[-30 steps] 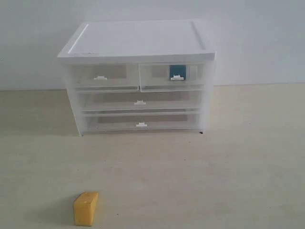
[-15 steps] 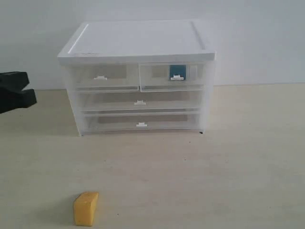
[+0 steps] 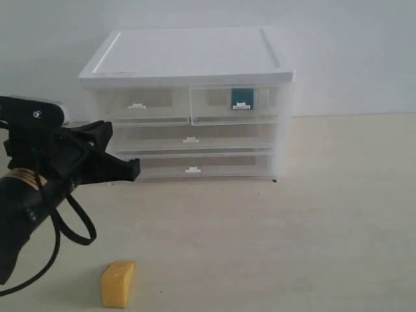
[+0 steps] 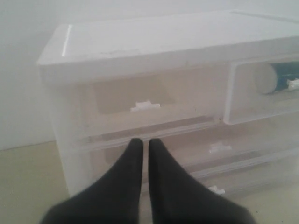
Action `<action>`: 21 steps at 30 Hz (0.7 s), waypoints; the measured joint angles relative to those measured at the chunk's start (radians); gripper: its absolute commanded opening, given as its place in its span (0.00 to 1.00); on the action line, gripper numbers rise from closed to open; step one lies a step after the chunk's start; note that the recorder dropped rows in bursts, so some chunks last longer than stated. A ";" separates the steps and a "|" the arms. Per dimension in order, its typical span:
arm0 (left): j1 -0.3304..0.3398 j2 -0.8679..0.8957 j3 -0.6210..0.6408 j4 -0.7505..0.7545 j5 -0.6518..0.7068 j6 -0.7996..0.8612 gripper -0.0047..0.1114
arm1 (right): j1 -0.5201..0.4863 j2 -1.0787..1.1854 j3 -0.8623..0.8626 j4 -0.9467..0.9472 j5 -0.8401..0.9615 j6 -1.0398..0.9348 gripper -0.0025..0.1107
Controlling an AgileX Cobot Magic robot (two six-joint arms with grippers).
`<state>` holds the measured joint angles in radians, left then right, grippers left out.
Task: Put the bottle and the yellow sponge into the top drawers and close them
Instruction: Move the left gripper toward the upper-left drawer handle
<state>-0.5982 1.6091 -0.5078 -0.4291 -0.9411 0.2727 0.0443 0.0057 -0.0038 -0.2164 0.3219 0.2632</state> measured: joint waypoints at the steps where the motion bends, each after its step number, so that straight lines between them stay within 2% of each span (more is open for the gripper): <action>1: 0.000 0.038 -0.004 0.013 -0.029 -0.030 0.12 | 0.000 0.000 0.000 0.000 0.000 0.000 0.02; 3: -0.001 0.092 -0.028 0.054 -0.061 -0.052 0.31 | 0.000 0.000 0.000 0.000 0.000 0.000 0.02; 6: -0.001 0.145 -0.084 0.070 -0.061 -0.093 0.77 | 0.000 0.000 0.000 0.000 0.000 0.000 0.02; 7: -0.001 0.162 -0.105 0.070 -0.059 -0.136 0.83 | 0.000 0.000 0.000 0.000 0.000 0.000 0.02; 9: -0.001 0.182 -0.129 0.070 -0.059 -0.177 0.85 | 0.000 0.000 0.000 0.000 0.000 0.000 0.02; 13: -0.001 0.190 -0.152 0.070 -0.053 -0.202 0.74 | 0.000 0.000 0.000 0.000 0.000 0.000 0.02; 16: -0.001 0.190 -0.164 0.067 -0.059 -0.147 0.68 | 0.000 0.000 0.000 0.000 0.000 0.000 0.02; 21: -0.001 0.190 -0.172 0.033 -0.120 -0.080 0.68 | 0.000 0.000 0.000 0.000 0.000 0.000 0.02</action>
<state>-0.5988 1.7992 -0.6794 -0.3964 -1.0609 0.1929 0.0443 0.0057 -0.0038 -0.2164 0.3219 0.2632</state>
